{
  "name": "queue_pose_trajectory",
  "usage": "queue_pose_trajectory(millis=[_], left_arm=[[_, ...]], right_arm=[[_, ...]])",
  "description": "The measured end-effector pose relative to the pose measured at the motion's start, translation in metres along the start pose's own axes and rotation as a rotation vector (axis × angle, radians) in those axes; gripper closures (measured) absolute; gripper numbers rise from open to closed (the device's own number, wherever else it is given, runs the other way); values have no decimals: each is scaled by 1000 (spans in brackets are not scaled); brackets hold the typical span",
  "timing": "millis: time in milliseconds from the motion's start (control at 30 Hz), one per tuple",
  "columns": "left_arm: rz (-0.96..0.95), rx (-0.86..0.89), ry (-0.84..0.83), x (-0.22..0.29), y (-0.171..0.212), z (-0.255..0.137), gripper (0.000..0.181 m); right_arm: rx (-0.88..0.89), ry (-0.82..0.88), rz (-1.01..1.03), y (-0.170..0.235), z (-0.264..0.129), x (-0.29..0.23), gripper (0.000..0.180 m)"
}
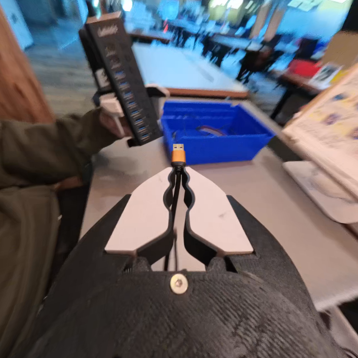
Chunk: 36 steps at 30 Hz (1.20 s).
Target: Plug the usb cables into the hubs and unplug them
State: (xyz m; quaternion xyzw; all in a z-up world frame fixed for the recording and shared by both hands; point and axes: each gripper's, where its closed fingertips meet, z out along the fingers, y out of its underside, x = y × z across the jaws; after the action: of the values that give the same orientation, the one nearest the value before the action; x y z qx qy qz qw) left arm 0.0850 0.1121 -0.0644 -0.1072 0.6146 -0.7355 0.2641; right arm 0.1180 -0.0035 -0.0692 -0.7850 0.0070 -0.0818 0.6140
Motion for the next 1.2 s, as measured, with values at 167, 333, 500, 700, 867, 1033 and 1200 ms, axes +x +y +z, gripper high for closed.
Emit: queue_pose_trajectory(millis=[167,333,500,700,867,1033,1200], left_arm=[[56,-50,-36,-6,-5,-5,109],[66,-87,24,6,1,2,109],[47,-100,53,12,8,9,109],[22,-109,67,15,15,13,109],[1,-97,83,17,15,14,109],[-4,-101,85,18,17,15,109],[-11,-99,83,17,18,14,109]], right_arm=[[43,385,-190,-29,-64,57,173],[221,825,-276,-60,-166,123,173],[-18,968,-254,-5,-188,193,173],[-330,859,-103,96,-138,215,173],[-404,692,-56,136,-95,201,173],[-473,636,2,157,-88,201,151],[-244,817,149,104,-121,203,125]])
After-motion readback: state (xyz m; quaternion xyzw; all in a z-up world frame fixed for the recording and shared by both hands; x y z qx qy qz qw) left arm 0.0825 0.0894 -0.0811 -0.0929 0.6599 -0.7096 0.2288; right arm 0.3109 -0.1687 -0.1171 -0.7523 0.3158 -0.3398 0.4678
